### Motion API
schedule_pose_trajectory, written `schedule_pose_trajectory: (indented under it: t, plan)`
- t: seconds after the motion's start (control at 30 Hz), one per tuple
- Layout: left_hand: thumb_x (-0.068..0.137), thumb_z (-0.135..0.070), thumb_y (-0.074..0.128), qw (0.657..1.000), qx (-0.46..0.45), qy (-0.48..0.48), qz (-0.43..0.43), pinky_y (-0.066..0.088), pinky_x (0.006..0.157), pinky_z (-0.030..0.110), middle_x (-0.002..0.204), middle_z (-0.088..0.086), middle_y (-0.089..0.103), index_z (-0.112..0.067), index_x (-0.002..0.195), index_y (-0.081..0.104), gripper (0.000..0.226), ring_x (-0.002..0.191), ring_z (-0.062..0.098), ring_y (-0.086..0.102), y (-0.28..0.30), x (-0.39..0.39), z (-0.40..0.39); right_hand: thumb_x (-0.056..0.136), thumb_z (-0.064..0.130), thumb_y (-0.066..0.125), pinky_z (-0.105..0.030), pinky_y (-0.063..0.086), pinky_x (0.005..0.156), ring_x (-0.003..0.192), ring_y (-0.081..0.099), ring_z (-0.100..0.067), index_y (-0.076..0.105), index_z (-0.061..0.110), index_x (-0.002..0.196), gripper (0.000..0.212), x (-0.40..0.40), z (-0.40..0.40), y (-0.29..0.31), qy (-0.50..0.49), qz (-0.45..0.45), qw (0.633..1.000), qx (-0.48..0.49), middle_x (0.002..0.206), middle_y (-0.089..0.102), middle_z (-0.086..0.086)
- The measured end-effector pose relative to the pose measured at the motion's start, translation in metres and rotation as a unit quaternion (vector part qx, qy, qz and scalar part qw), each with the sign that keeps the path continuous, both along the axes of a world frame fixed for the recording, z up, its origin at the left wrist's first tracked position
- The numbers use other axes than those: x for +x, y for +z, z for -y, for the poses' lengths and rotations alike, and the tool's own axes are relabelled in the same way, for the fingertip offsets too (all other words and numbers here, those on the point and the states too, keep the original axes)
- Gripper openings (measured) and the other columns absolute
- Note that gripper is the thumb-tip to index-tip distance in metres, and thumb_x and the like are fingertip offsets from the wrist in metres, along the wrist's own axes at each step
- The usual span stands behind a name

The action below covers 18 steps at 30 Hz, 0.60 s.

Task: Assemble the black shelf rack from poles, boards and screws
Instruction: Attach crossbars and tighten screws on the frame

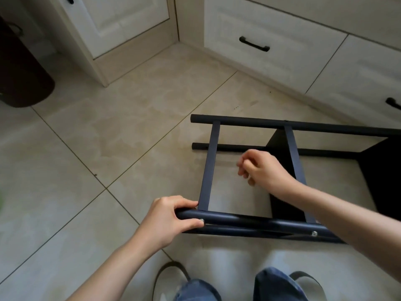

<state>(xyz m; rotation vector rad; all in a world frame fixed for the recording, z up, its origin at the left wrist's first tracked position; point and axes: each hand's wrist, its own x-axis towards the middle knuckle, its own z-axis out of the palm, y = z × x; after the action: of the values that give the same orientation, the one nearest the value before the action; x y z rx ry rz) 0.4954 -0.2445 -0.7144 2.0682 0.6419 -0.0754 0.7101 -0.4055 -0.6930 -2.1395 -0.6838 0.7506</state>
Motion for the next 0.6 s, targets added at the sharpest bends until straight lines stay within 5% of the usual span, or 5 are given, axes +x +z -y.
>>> schedule_pose_trajectory:
  t: [0.1,0.17,0.33,0.43,0.6]
  plan:
    - [0.065,-0.035,0.093,1.0,-0.005,0.003,-0.005,0.046,0.078,0.003,0.086,-0.026,0.07,-0.035,0.104,0.075,0.044,0.091,-0.013,0.063,-0.001,0.0,0.0,0.101,0.012,0.037,-0.026,0.045,0.076,0.085,0.062,-0.015,0.069,0.018,0.096,0.033,0.031,-0.032,-0.001,0.055,0.106,0.992,-0.048,0.099,0.07,-0.001]
    - [0.064,-0.037,0.093,1.0,-0.007,0.005,-0.013,0.045,0.077,0.002,0.09,-0.025,0.069,-0.04,0.103,0.072,0.044,0.092,-0.014,0.062,-0.001,0.0,-0.001,0.102,0.013,0.036,-0.025,0.04,0.088,0.108,0.058,-0.021,0.067,0.01,0.115,0.034,0.051,-0.054,-0.002,0.089,0.194,0.975,-0.06,0.117,0.064,-0.007]
    - [0.064,-0.04,0.092,1.0,-0.005,-0.011,-0.011,0.043,0.075,0.002,0.087,-0.026,0.068,-0.031,0.108,0.076,0.048,0.09,-0.014,0.061,-0.002,0.002,-0.004,0.104,0.021,0.041,-0.042,0.045,0.077,0.097,0.05,-0.033,0.042,0.0,0.134,0.037,0.092,-0.09,-0.012,0.256,0.395,0.867,-0.163,0.106,0.05,-0.013]
    - [0.065,-0.04,0.092,1.0,-0.008,-0.015,-0.002,0.041,0.074,0.002,0.085,-0.025,0.067,-0.026,0.111,0.077,0.05,0.087,-0.011,0.062,-0.001,0.003,-0.005,0.104,0.024,0.042,-0.045,0.049,0.08,0.1,0.048,-0.031,0.037,0.0,0.138,0.042,0.105,-0.102,-0.013,0.309,0.408,0.834,-0.206,0.111,0.051,-0.016]
    - [0.068,-0.036,0.091,1.0,-0.009,-0.026,0.013,0.041,0.075,0.005,0.088,-0.017,0.069,-0.02,0.115,0.076,0.052,0.087,-0.004,0.062,0.001,0.003,-0.004,0.102,0.03,0.048,-0.037,0.042,0.066,0.081,0.049,-0.022,0.059,0.009,0.114,0.027,0.119,-0.12,-0.001,0.334,0.377,0.835,-0.22,0.095,0.054,-0.005]
